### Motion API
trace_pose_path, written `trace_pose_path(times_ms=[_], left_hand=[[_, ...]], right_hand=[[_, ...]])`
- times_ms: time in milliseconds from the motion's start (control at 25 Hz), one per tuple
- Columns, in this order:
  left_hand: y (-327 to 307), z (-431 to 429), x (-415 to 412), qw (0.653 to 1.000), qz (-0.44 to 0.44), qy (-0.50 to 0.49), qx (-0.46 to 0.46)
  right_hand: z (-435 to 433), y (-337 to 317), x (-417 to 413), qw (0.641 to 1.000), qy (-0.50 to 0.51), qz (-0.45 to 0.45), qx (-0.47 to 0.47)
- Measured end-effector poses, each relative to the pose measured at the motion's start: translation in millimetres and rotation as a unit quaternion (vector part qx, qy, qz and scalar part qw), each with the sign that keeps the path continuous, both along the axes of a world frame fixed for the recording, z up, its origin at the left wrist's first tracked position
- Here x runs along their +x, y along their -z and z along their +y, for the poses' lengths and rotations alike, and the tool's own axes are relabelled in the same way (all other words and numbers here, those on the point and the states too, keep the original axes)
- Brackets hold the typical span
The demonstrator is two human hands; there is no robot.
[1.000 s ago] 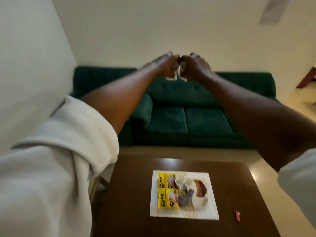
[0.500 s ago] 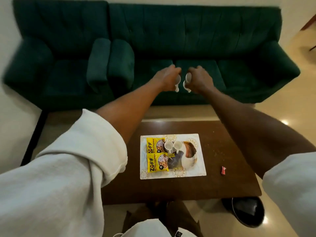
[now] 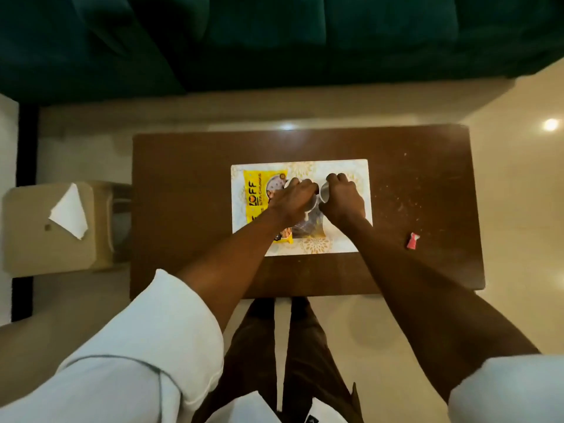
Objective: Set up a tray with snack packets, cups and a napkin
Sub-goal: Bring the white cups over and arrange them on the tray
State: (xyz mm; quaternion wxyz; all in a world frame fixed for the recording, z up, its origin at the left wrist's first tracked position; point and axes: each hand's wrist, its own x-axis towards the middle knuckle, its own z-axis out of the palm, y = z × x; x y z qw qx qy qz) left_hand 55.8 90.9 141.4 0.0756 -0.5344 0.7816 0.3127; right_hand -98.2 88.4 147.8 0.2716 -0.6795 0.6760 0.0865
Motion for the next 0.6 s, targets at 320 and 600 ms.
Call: trace_pose_path(times_ms=[320, 600], left_hand=[[94, 55, -11, 0.998, -0.046, 0.012, 0.037], [109, 53, -7, 0.998, -0.041, -0.036, 0.002]], right_hand=[[62, 100, -8, 0.999, 0.013, -0.013, 0.027], [54, 115, 3, 0.998, 0.046, -0.026, 0.015]])
